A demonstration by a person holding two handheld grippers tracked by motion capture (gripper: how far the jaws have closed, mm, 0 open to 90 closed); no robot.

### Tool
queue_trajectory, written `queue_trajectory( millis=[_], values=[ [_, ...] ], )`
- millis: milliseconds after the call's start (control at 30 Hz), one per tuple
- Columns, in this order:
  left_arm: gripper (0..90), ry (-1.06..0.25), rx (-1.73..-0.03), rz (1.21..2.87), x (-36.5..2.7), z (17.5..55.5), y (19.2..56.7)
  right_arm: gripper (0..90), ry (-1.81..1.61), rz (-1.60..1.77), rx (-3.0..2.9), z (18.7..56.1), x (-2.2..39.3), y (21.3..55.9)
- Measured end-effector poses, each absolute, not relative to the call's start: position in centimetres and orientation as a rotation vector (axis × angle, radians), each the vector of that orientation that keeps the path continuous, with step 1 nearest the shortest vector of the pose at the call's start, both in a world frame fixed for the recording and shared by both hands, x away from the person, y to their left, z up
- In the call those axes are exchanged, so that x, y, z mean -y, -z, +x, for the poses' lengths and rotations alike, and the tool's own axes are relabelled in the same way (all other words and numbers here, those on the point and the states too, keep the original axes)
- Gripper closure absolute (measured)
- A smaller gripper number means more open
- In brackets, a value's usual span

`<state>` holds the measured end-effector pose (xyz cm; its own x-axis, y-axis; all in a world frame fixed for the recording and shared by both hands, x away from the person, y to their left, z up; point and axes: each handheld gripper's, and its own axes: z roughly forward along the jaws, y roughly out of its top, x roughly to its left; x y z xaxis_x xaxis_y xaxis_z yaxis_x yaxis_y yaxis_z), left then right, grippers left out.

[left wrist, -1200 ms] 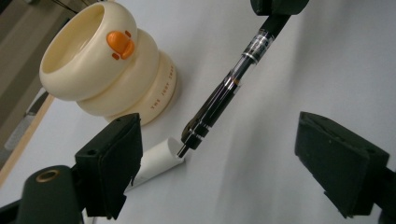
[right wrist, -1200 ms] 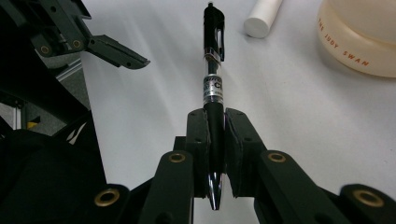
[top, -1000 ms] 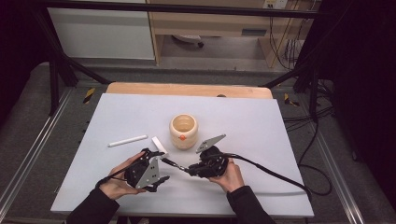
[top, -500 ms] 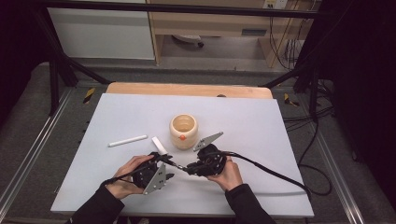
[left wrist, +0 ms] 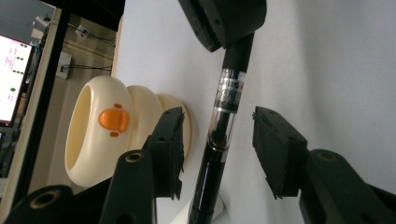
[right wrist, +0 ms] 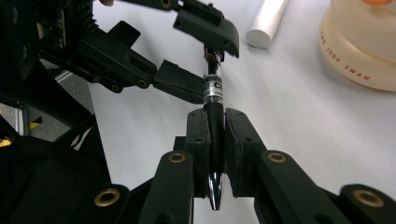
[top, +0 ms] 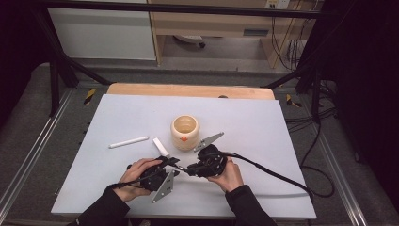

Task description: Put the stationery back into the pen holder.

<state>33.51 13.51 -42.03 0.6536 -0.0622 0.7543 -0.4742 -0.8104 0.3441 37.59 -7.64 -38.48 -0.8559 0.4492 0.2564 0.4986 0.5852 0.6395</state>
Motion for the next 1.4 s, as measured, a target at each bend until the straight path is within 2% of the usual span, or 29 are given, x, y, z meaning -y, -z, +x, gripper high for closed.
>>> queue_trajectory(
  millis=[867,1400],
  values=[
    [76.5,-1.181,0.584,2.298,-12.62,33.13,42.54,81.1,1.148,-0.840,2.725,37.63,7.63,38.42],
    [78.7,-1.170,0.589,2.304,-12.69,33.07,42.59,79.6,1.161,-0.825,2.720,37.61,7.65,38.47]
  ],
)
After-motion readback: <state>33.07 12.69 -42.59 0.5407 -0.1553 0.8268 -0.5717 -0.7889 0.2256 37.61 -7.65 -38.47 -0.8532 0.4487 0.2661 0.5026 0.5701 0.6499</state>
